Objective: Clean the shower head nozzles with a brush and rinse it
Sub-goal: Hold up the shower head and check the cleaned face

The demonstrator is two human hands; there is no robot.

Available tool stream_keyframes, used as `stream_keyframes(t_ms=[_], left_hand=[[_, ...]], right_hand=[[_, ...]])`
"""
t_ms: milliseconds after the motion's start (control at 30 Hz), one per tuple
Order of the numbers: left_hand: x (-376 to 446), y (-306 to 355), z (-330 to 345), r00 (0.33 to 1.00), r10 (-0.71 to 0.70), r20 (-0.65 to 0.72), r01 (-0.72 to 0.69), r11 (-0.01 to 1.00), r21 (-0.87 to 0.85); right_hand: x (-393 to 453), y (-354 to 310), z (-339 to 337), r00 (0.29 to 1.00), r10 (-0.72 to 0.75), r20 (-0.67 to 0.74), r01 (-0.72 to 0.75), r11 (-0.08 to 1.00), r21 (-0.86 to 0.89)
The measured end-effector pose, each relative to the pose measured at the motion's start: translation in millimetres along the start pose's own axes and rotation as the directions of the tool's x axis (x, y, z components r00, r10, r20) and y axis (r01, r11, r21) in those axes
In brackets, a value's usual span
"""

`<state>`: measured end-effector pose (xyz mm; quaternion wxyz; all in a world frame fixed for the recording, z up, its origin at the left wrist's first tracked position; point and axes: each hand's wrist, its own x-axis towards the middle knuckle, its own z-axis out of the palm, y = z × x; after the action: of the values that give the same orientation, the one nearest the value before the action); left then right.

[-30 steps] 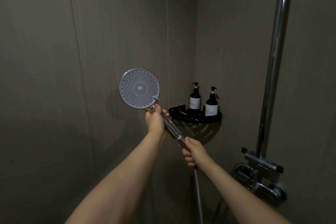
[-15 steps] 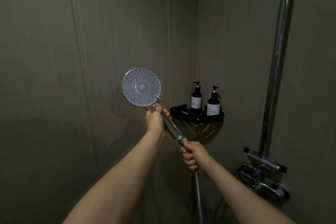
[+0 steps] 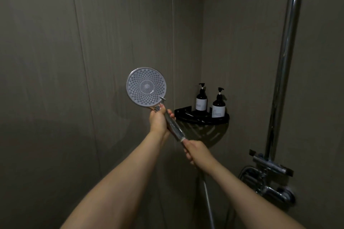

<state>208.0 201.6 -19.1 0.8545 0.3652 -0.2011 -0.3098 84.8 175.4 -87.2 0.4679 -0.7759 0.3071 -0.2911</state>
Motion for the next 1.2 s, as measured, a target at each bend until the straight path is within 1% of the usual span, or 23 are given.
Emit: stream_keyframes(t_ms=[33,67,100,133,167,200,233,267,300,333,400,467,533,600,667,833,867,900,967,1000,1067,1133,1200], left_hand=[[-0.3,0.5,-0.5,1.0,-0.014,0.015,0.014,1.0,-0.007],[-0.9,1.3,-0.2,0.999,-0.024,0.021,0.024,1.0,-0.015],[-1.2,2.3,0.8,1.0,-0.027,0.016,0.027,0.999,-0.02],[-1.2,3.1,1.9,1.0,-0.021,0.002,0.021,1.0,-0.019],[-1.7,3.5,3.4,1.0,-0.006,-0.017,0.006,1.0,-0.014],[-2.4,3.3,5.5,0.999,0.011,-0.037,-0.011,1.0,-0.011],[-3.6,2.7,7.8,0.998,0.027,-0.051,-0.028,1.0,-0.009],[-4.8,1.5,9.9,0.997,0.039,-0.062,-0.039,0.999,-0.005],[-6.3,0.1,12.0,0.996,0.045,-0.072,-0.045,0.999,0.002],[-8.2,-0.9,13.4,0.996,0.049,-0.077,-0.048,0.999,0.007],[-11.7,-1.1,15.2,0.997,0.047,-0.058,-0.047,0.999,0.003],[-13.6,0.8,15.4,0.999,0.03,-0.017,-0.03,1.0,0.007],[-13.7,2.5,15.7,1.0,0.022,0.017,-0.022,0.999,0.028],[-12.9,3.2,15.5,0.999,0.026,0.034,-0.028,0.999,0.045],[-13.3,3.2,15.0,0.998,0.017,0.053,-0.019,0.999,0.046],[-15.9,3.4,14.2,0.995,-0.006,0.101,0.001,0.999,0.045],[-16.0,3.1,14.6,0.995,-0.003,0.1,-0.002,0.999,0.045],[-15.9,3.1,14.8,0.995,0.005,0.098,-0.009,0.999,0.042],[-15.2,3.6,15.5,0.996,0.02,0.089,-0.022,1.0,0.019],[-15.2,4.4,15.4,0.996,0.028,0.083,-0.028,1.0,0.001],[-14.2,5.8,15.5,0.997,0.034,0.071,-0.031,0.999,-0.038],[-12.6,5.8,15.8,0.997,0.03,0.065,-0.026,0.998,-0.055],[-11.5,4.8,16.5,0.997,0.026,0.066,-0.023,0.999,-0.047]], right_hand=[[-2.5,-1.3,-0.7,0.994,0.079,0.07,-0.089,0.984,0.152],[-2.9,-0.1,-1.4,0.989,0.102,0.107,-0.124,0.966,0.228],[-3.2,0.4,-1.5,0.992,0.08,0.1,-0.1,0.969,0.226],[-2.8,1.1,-0.7,0.998,0.025,0.05,-0.032,0.99,0.14],[-2.1,2.3,0.2,0.999,-0.051,-0.018,0.05,0.998,-0.032],[-2.0,3.1,1.8,0.989,-0.128,-0.072,0.108,0.965,-0.238],[-2.0,3.9,4.1,0.974,-0.187,-0.125,0.122,0.905,-0.407],[-2.6,2.6,6.2,0.959,-0.213,-0.185,0.091,0.855,-0.51],[-2.8,0.4,6.8,0.948,-0.209,-0.24,0.041,0.828,-0.56],[-2.1,-2.1,6.0,0.943,-0.179,-0.281,-0.012,0.824,-0.567],[1.4,-4.5,3.5,0.95,-0.077,-0.303,-0.084,0.871,-0.485],[7.6,-4.0,3.4,0.963,0.016,-0.269,-0.106,0.94,-0.326],[7.5,-6.4,3.6,0.98,0.108,-0.164,-0.138,0.973,-0.186],[5.0,-9.0,-0.7,0.984,0.176,0.004,-0.175,0.981,-0.082],[0.2,-11.3,-6.4,0.973,0.19,0.134,-0.191,0.982,-0.002],[-3.3,-3.4,-11.2,0.962,0.109,0.249,-0.144,0.981,0.128],[-2.6,-1.2,-11.3,0.97,0.073,0.231,-0.11,0.982,0.152],[-1.9,0.8,-11.7,0.985,0.034,0.168,-0.063,0.983,0.171],[-0.7,5.5,-11.9,0.998,-0.053,-0.026,0.057,0.977,0.205],[0.0,7.9,-11.3,0.989,-0.089,-0.118,0.113,0.969,0.219],[1.9,10.9,-8.5,0.959,-0.149,-0.243,0.206,0.95,0.233],[3.4,12.2,-5.4,0.93,-0.201,-0.308,0.277,0.934,0.225],[0.3,9.7,-3.8,0.925,-0.213,-0.315,0.283,0.938,0.199]])
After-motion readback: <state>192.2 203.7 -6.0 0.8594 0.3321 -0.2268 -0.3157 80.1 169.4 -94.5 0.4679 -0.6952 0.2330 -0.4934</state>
